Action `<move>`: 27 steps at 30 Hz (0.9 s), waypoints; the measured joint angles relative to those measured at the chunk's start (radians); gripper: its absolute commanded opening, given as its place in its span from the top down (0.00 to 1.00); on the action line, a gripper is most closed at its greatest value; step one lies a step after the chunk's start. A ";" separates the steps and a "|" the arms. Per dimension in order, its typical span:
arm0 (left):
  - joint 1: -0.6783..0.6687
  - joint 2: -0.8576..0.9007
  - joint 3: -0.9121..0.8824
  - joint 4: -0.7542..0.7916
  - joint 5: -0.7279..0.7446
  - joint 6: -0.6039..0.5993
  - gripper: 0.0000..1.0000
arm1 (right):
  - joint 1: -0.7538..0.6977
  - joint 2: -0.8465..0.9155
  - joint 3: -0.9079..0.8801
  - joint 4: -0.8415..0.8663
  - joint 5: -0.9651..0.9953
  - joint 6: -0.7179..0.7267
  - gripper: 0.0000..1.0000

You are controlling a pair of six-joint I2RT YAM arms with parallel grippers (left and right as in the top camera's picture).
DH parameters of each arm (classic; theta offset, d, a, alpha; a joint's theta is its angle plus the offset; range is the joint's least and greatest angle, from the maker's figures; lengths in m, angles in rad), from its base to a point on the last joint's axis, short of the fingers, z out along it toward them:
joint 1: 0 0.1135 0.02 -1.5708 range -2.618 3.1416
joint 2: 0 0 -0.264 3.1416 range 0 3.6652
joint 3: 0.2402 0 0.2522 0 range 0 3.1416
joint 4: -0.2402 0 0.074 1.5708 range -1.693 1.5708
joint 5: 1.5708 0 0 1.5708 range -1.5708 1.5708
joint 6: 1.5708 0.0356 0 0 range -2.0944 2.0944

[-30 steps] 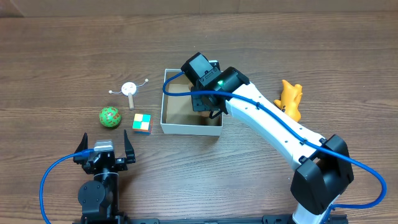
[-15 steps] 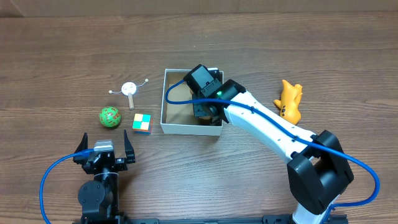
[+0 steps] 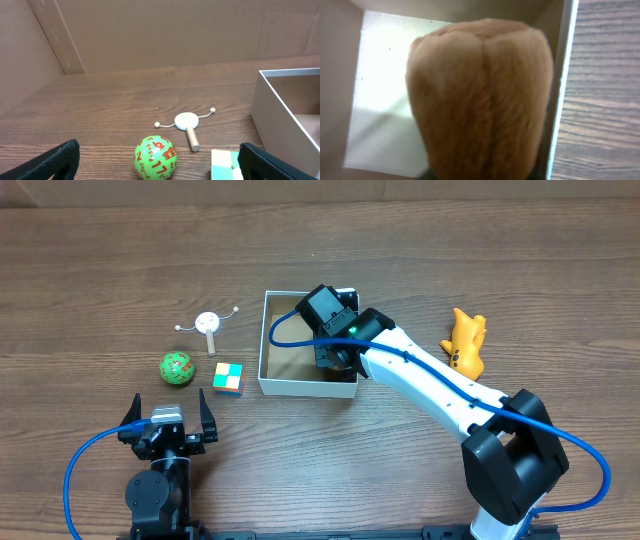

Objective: Pack container
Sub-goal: 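Open the right gripper to release the hamster and withdraw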

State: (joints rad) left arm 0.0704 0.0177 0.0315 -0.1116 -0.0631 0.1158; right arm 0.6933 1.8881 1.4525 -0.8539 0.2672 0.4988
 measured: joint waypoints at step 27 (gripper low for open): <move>0.000 0.000 0.000 0.000 0.000 0.000 0.00 | -0.013 0.000 0.352 -0.267 0.025 -0.041 0.24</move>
State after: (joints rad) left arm 0.0704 0.0177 0.0315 -0.1112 -0.0631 0.1158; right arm 0.6800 1.8881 1.8050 -1.1213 0.2924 0.4580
